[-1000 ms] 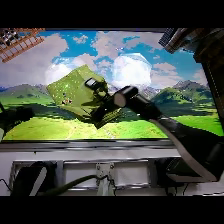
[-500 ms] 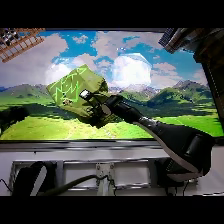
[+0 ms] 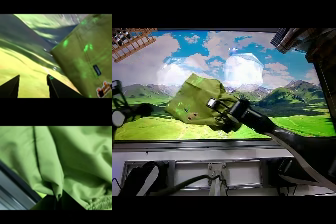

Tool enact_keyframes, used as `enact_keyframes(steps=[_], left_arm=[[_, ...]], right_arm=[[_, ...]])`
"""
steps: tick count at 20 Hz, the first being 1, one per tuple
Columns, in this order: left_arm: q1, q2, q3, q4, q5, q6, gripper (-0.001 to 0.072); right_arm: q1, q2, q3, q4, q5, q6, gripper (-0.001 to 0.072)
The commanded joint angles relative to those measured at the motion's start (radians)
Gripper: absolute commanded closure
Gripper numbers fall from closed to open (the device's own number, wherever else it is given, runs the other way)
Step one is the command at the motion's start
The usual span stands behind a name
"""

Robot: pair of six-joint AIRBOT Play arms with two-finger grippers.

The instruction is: Fold the clothes and pants, and hang the long-sleeved shirts on hangers.

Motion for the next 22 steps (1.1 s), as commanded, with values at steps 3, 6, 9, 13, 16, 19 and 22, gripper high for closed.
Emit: enact_keyframes(steps=[3,6,9,13,16,19,22], left_arm=[[0.0,-0.258,-0.002,-0.39,-0.055,0.247,0.0339],[0.0,-0.316,-0.043,-0.483,-0.073,0.303,0.0338],[-0.001,-0.317,-0.095,-0.537,-0.015,0.311,0.0338],[-0.037,-0.318,-0.113,-0.594,0.086,0.332,0.0338],[-0.083,-0.321,-0.113,-0.594,0.166,0.331,0.0339],[-0.111,-0.355,-0.112,-0.607,0.198,0.327,0.0338],[-0.109,-0.367,-0.112,-0.606,0.18,0.325,0.0338]], right_arm=[[0.001,0.146,-0.167,-0.103,0.029,0.037,0.0673],[0.001,0.146,-0.167,-0.114,0.002,0.047,0.0674],[0.001,0.146,-0.167,-0.113,-0.016,0.05,0.0674],[0.001,0.146,-0.167,-0.109,-0.017,0.056,0.0674],[0.001,0.147,-0.167,-0.095,-0.014,0.059,0.0675],[0.001,0.147,-0.167,-0.08,-0.009,0.064,0.0675],[0.001,0.152,-0.167,-0.082,0.003,0.067,0.0675]])
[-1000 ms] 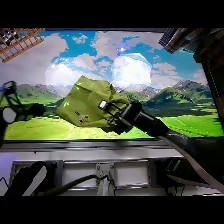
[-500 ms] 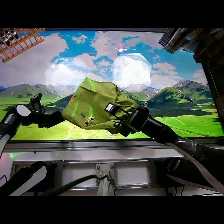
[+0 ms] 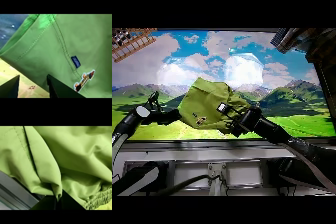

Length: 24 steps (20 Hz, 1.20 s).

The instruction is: Fold the clothes and pants, and hang the long-sleeved shirts on hangers.

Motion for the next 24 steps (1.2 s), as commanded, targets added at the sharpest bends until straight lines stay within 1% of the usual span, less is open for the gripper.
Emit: enact_keyframes(steps=[1,4,6,9,11,12,13,14,18,21,24], left_arm=[[-0.001,-0.013,0.0,0.002,-0.002,-0.002,0.0338],[0.0,-0.014,0.0,0.051,0.006,-0.002,0.0337],[0.0,-0.015,0.0,0.039,0.059,-0.002,0.0338],[-0.011,-0.053,0.0,-0.051,0.151,0.007,0.0338],[-0.039,-0.116,0.008,-0.132,0.17,0.056,0.0342],[-0.052,-0.146,0.013,-0.166,0.168,0.08,0.0395],[-0.061,-0.166,0.016,-0.191,0.166,0.098,0.0561],[-0.064,-0.166,0.016,-0.204,0.166,0.108,0.0696],[-0.055,-0.066,0.039,-0.204,0.167,0.133,0.0701],[-0.055,0.07,0.088,-0.204,0.172,0.134,0.0702],[-0.051,0.216,0.145,-0.203,0.203,0.134,0.0704]], right_arm=[[0.001,0.01,0.0,0.005,0.014,0.005,0.0675],[0.001,0.018,0.0,0.005,0.013,0.008,0.0675],[0.001,0.02,0.0,0.008,0.014,0.011,0.0675],[0.002,0.02,0.0,0.027,0.014,0.011,0.0675],[0.002,0.02,0.0,0.029,0.014,0.011,0.0675],[0.001,0.02,0.0,0.028,0.014,0.011,0.0676],[0.001,0.021,0.0,0.027,0.014,0.011,0.0677],[0.001,0.024,0.0,0.026,0.014,0.011,0.0677],[0.001,0.074,0.003,0.009,-0.027,0.015,0.0676],[0.001,0.116,0.029,-0.008,-0.078,0.018,0.0676],[0.001,0.141,0.107,-0.027,-0.077,0.018,0.0677]])
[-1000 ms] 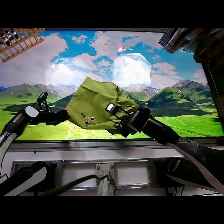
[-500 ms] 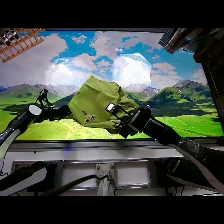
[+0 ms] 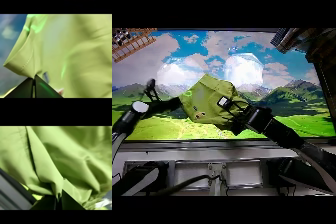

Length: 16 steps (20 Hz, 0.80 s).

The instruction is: Fold the clothes and pants, and hang the long-sleeved shirts on hangers.

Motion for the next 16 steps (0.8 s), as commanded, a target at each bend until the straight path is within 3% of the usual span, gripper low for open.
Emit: enact_keyframes(steps=[1,10,13,16], left_arm=[[0.006,0.168,0.068,-0.007,0.043,0.005,0.0704],[0.024,0.543,0.351,0.055,0.125,0.004,0.0706],[0.025,0.652,0.415,0.055,0.152,0.004,0.0706],[0.025,0.749,0.471,0.061,0.187,0.004,0.0707]], right_arm=[[0.001,0.035,0.088,-0.032,-0.015,0.002,0.0677],[0.001,0.137,0.608,-0.032,0.121,-0.089,0.0676],[0.001,0.169,0.719,0.091,0.154,-0.117,0.0676],[0.002,0.174,0.811,0.309,0.174,-0.15,0.0675]])
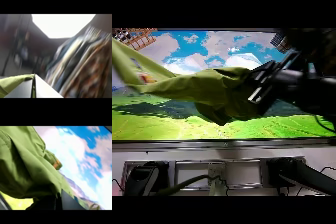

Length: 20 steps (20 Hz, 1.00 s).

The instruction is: Fold the clothes and pants, and hang the long-sleeved shirts on hangers.

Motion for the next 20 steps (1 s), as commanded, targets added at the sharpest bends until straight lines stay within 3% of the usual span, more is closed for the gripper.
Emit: enact_keyframes(steps=[1,6,10,14,17,20], left_arm=[[0.001,0.119,0.079,0.023,0.045,0.0,0.0707],[0.001,0.147,0.216,0.076,0.068,0.0,0.0707],[0.001,0.124,0.275,0.075,0.084,0.0,0.0707],[0.001,-0.029,0.274,0.075,0.005,0.0,0.0707],[0.0,-0.254,0.274,0.075,-0.056,0.001,0.0707],[-0.021,-0.538,0.274,0.074,-0.053,0.001,0.0707]], right_arm=[[0.001,0.013,0.122,0.247,0.026,-0.031,0.0676],[0.001,0.013,0.26,0.392,-0.006,-0.017,0.0674],[0.0,0.013,0.332,0.407,-0.022,0.086,0.0674],[0.0,-0.003,0.288,0.163,0.037,0.231,0.0675],[-0.017,-0.022,0.113,-0.041,0.02,0.304,0.0677],[-0.205,-0.046,-0.129,-0.043,-0.094,0.347,0.0677]])
